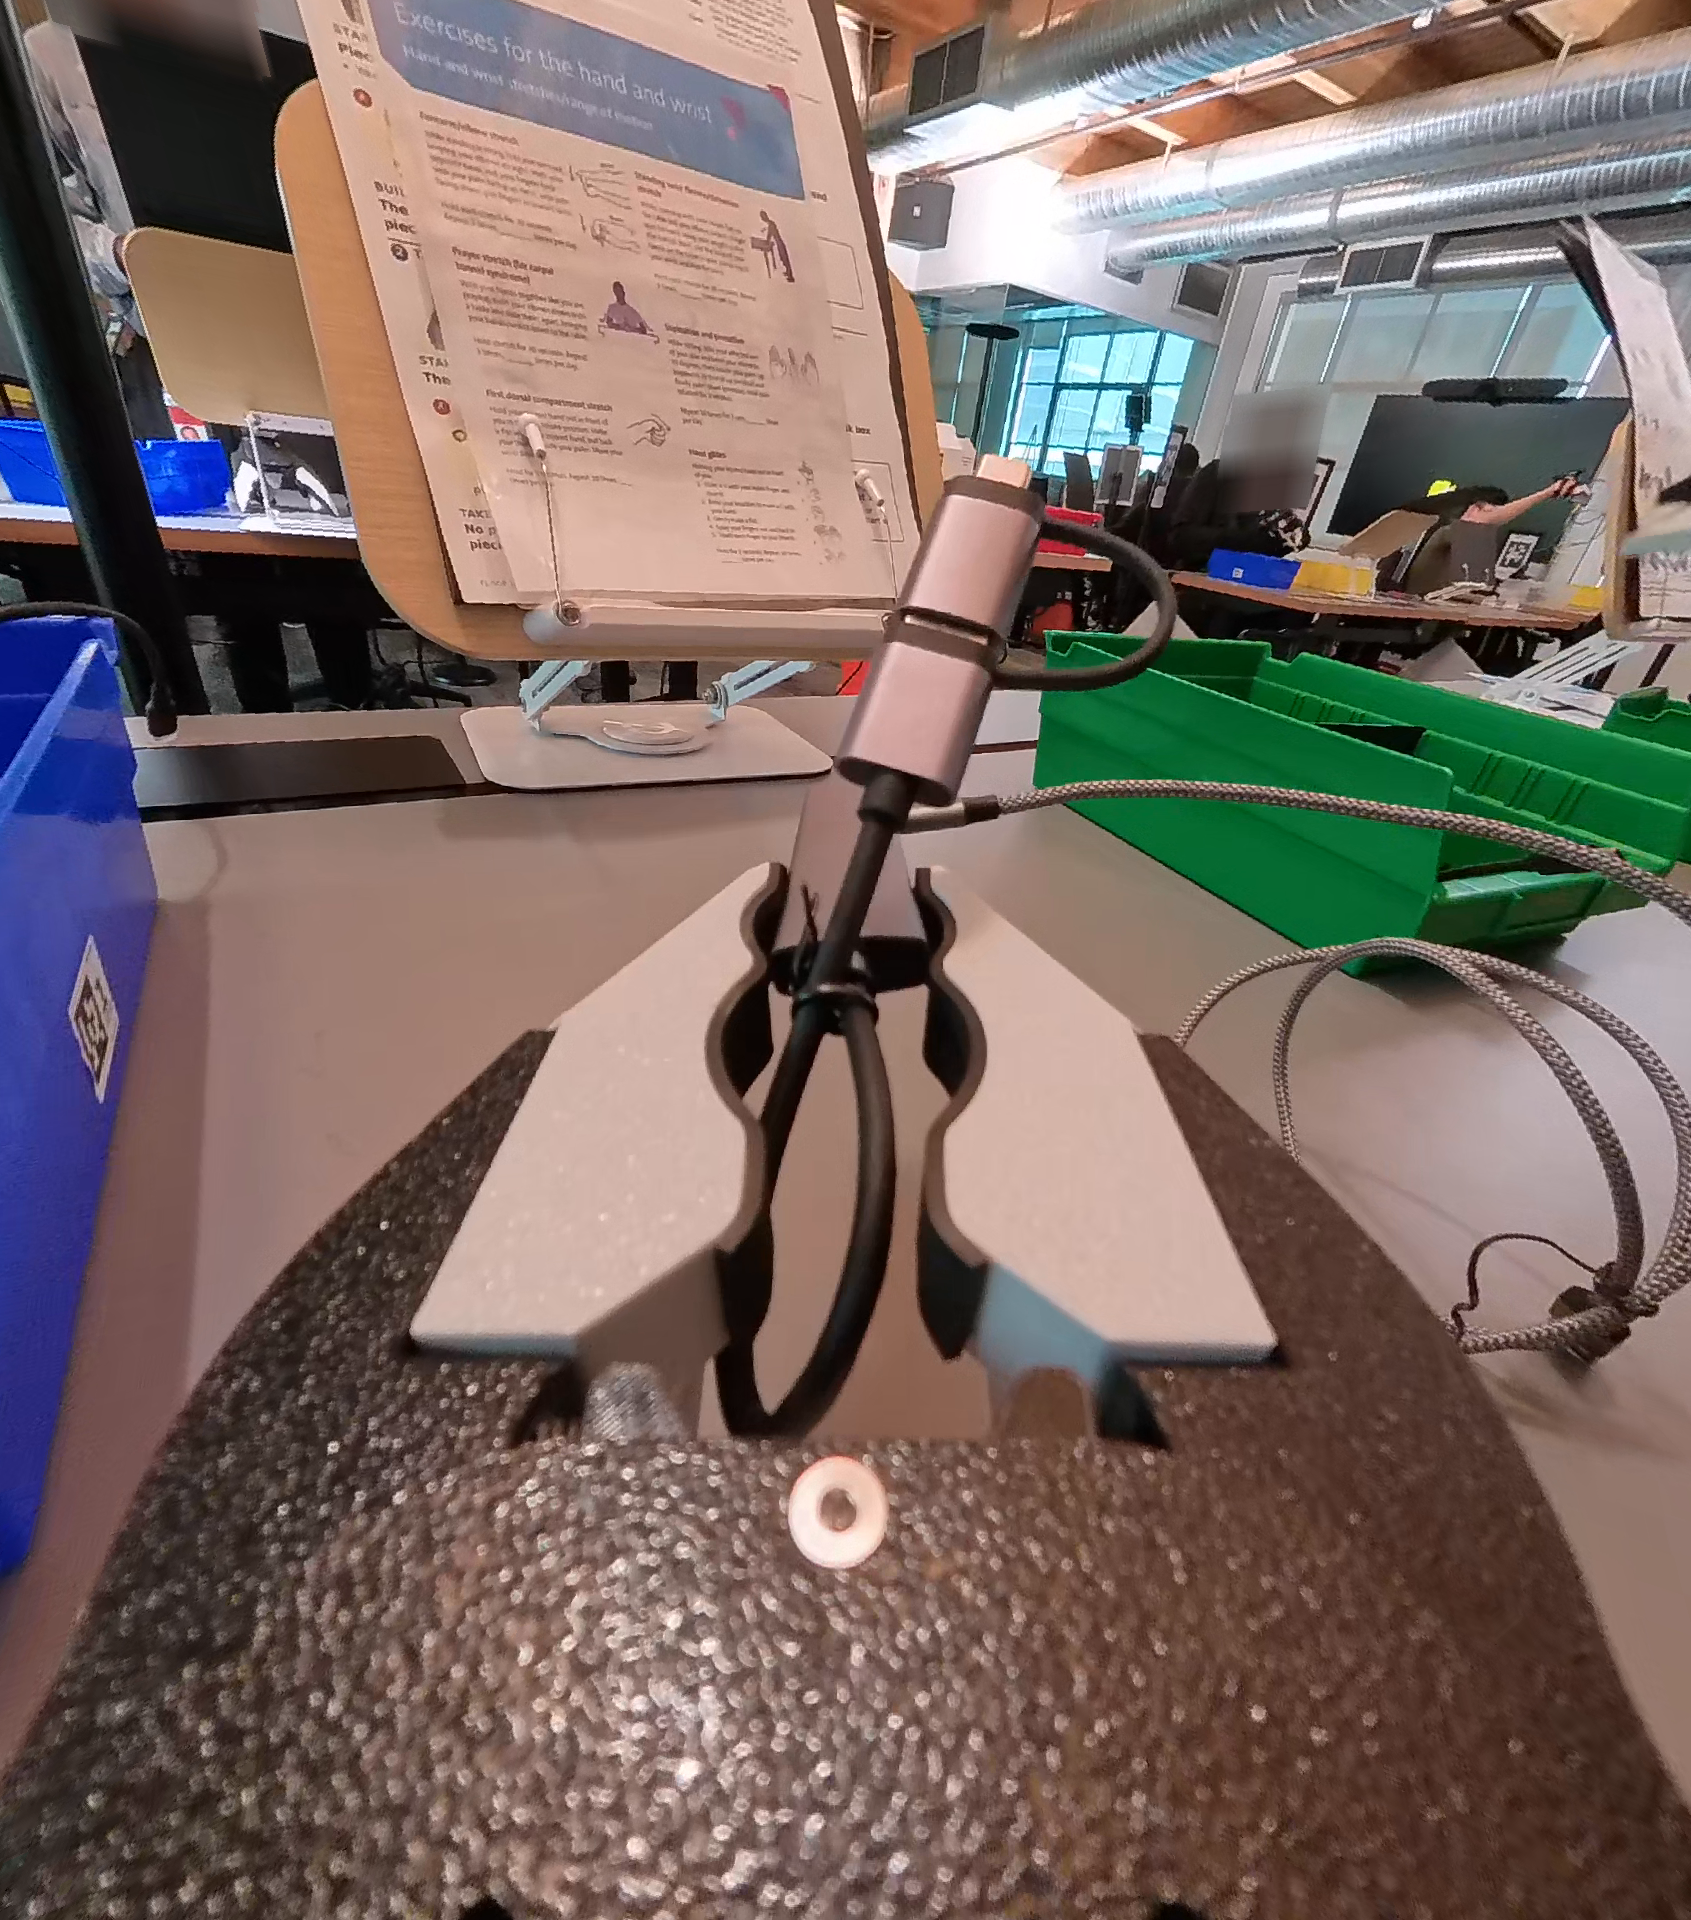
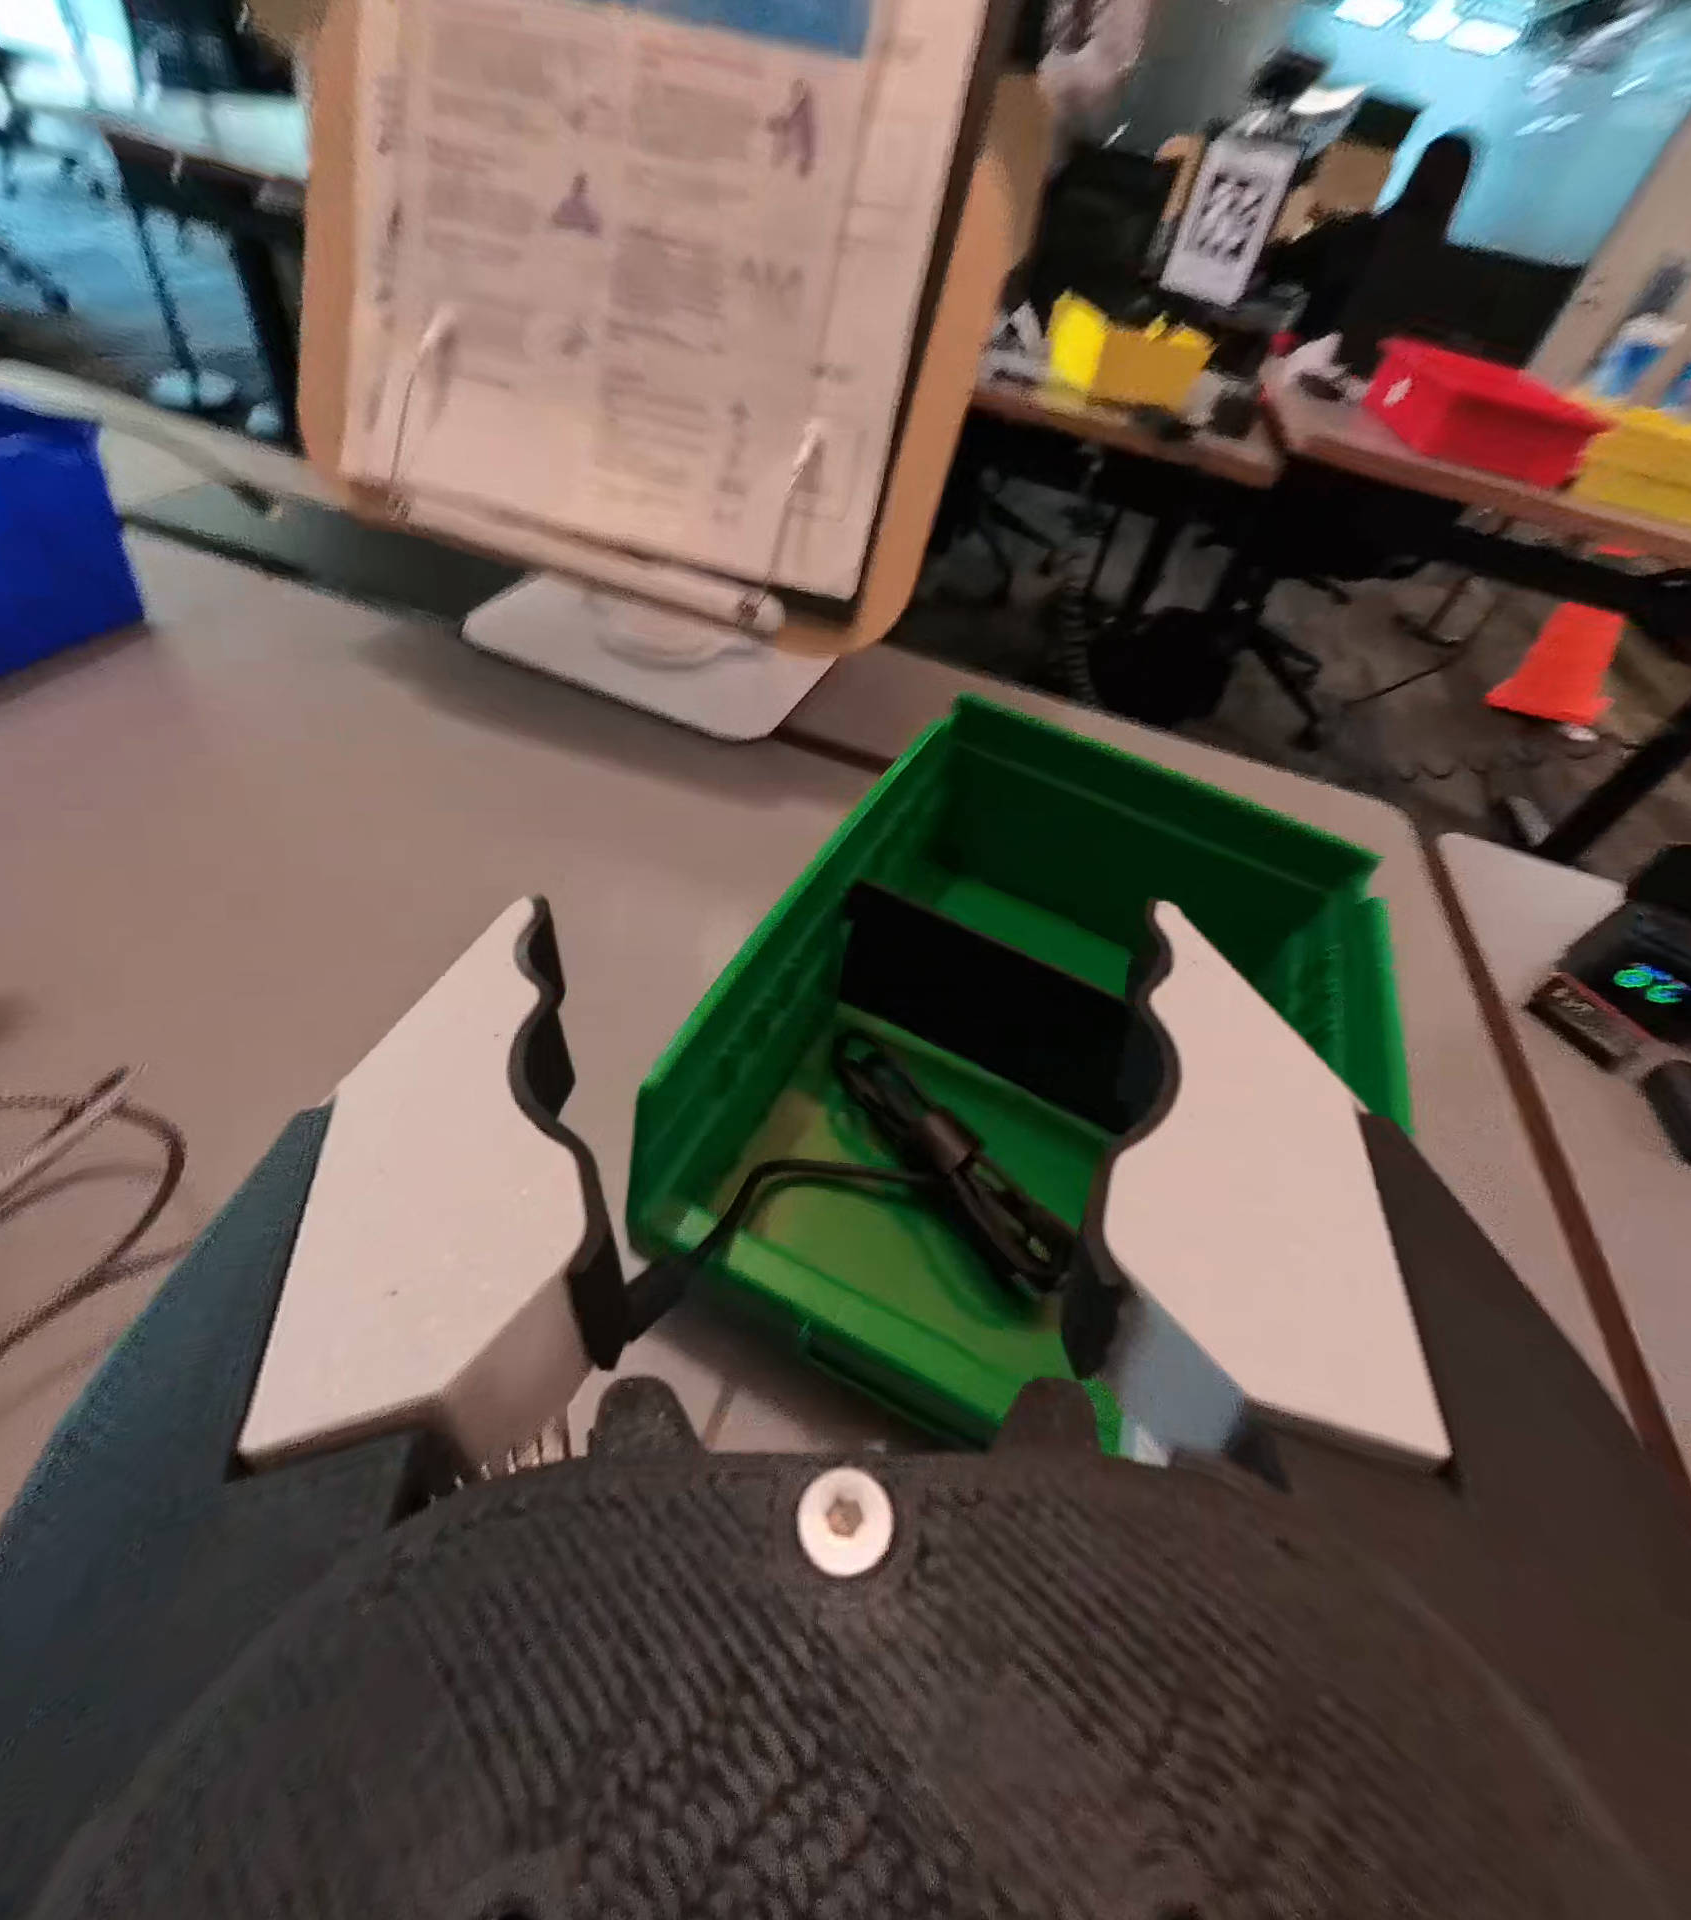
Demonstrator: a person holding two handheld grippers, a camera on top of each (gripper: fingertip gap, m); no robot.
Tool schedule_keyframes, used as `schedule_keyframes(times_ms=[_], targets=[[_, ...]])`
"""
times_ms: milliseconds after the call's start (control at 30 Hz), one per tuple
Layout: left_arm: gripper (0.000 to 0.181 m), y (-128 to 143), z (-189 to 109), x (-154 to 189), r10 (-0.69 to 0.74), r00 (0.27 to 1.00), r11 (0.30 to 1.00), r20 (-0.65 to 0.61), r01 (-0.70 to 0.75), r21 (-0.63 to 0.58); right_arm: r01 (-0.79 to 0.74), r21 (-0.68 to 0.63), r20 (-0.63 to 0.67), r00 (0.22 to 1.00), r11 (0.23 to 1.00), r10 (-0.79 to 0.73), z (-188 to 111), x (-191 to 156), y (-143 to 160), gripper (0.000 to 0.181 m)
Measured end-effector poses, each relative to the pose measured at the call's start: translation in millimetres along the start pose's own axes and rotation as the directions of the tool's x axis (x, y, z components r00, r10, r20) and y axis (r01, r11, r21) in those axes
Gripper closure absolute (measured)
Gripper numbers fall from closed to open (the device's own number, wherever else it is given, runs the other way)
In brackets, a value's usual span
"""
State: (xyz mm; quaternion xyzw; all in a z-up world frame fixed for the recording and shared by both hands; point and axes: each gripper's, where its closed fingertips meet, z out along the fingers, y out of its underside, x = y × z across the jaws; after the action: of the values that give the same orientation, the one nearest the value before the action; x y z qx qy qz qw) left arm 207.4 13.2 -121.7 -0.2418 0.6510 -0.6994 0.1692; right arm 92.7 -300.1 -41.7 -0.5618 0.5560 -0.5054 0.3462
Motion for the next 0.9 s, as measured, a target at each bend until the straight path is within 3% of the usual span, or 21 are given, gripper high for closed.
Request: schedule_keyframes(times_ms=[33,133,200,267,333,433,567,667,733,833,900], targets=[[0.159,0,0,0,-0.001,1.000,1.000,0.000,0.001,0.000,0.029,-0.051,0.030,0.999,0.998,-0.027,3,-8,11,0.075],[0.159,0,0,0,-0.008,1.000,1.000,-0.006,0.008,0.001,0.165,-0.185,0.208,0.970,0.969,-0.126,1,-41,52,0.105],[0.160,-1,-1,0,-0.012,1.000,1.000,-0.007,0.012,0.005,0.246,-0.231,0.275,0.945,0.942,-0.179,-8,-53,75,0.110],[0.159,-1,0,-1,-0.014,1.000,1.000,-0.009,0.014,0.004,0.277,-0.259,0.290,0.936,0.926,-0.199,-9,-54,91,0.126],[0.159,-1,0,0,-0.011,1.000,1.000,-0.013,0.011,0.002,0.285,-0.240,0.317,0.927,0.928,-0.202,-7,-58,96,0.163],[0.160,-1,0,0,-0.011,1.000,1.000,-0.013,0.011,0.004,0.333,-0.276,0.224,0.935,0.902,-0.277,-1,-33,104,0.178],[0.159,-1,0,-1,-0.020,1.000,1.000,-0.012,0.021,0.006,0.349,-0.319,0.170,0.936,0.881,-0.309,-2,-15,109,0.176],[0.159,-1,0,-2,-0.022,1.000,1.000,-0.013,0.022,0.006,0.250,-0.211,0.359,0.919,0.945,-0.164,-17,-56,93,0.155],[0.159,-1,1,-1,-0.019,1.000,1.000,-0.016,0.019,0.004,0.276,-0.206,0.357,0.914,0.939,-0.190,-17,-60,96,0.141],[0.159,-1,1,0,-0.016,1.000,1.000,-0.018,0.016,0.005,0.397,-0.264,0.313,0.897,0.879,-0.311,-8,-52,117,0.166],[0.160,-2,0,-1,-0.021,1.000,1.000,-0.017,0.021,0.010,0.422,-0.250,0.226,0.901,0.872,-0.371,0,-39,113,0.174]])
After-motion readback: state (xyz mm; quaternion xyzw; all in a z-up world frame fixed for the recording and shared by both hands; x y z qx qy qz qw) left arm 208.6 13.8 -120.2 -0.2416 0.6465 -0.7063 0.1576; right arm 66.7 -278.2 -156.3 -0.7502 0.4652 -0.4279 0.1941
